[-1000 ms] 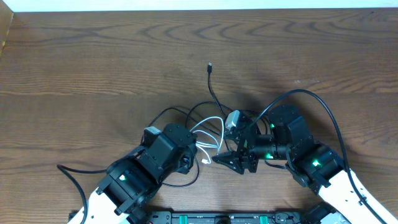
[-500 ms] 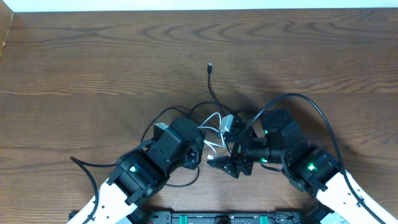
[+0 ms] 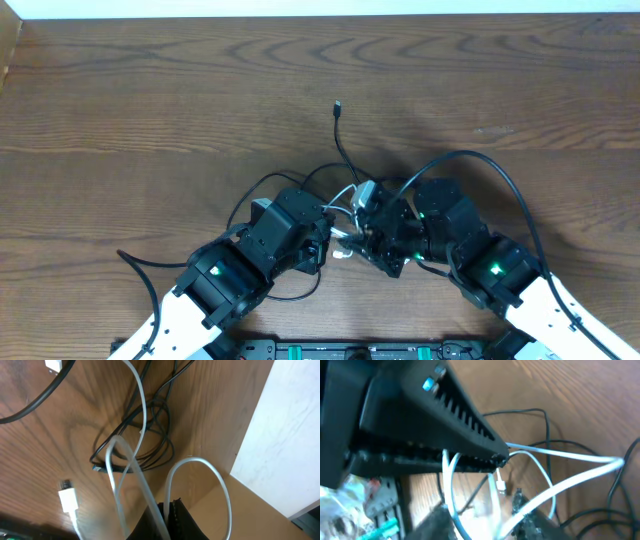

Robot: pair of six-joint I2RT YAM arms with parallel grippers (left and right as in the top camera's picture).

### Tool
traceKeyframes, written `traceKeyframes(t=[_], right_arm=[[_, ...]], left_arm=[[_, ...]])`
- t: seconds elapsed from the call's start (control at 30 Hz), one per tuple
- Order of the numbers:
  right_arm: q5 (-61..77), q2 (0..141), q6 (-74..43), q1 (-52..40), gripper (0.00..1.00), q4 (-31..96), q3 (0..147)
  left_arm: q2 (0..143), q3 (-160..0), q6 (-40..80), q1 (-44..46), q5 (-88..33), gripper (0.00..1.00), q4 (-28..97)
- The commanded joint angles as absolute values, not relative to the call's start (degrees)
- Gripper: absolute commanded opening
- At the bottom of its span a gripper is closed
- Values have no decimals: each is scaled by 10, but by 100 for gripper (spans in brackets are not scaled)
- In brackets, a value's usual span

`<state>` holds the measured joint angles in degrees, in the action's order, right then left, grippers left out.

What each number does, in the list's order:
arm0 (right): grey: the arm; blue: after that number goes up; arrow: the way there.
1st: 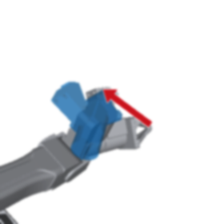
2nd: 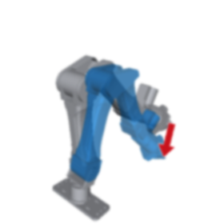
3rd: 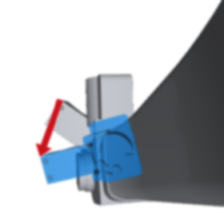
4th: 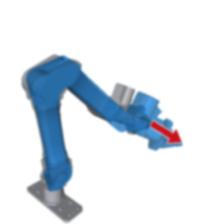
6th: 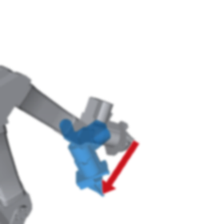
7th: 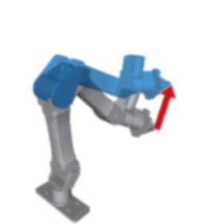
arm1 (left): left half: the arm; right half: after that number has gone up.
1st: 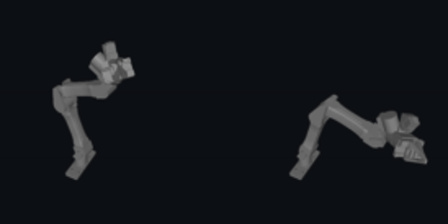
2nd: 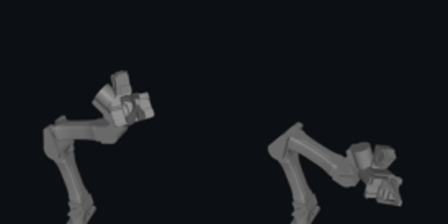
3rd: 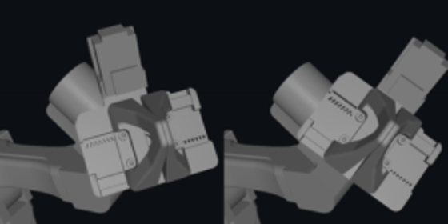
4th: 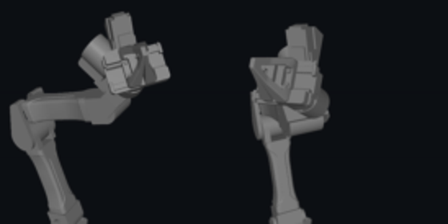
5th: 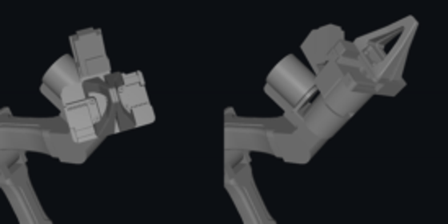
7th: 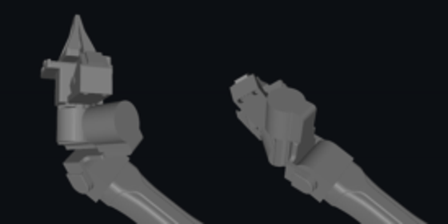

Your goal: Untangle cables

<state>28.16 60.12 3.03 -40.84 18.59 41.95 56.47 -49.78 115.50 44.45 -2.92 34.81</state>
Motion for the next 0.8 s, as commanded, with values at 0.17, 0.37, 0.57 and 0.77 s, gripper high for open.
traceKeyframes(t=[0.17,0.37,0.57,0.77], right_arm=[[264,603,32,-411,1,189,423],[190,603,-20,-409,1,190,423],[101,603,-73,-409,1,190,423],[53,596,-99,-389,1,191,431]], left_arm=[[559,-509,1156,440,-34,17,349],[560,-509,1143,440,-34,55,363],[560,-509,1045,440,-20,76,372],[560,-509,974,440,46,82,373]])
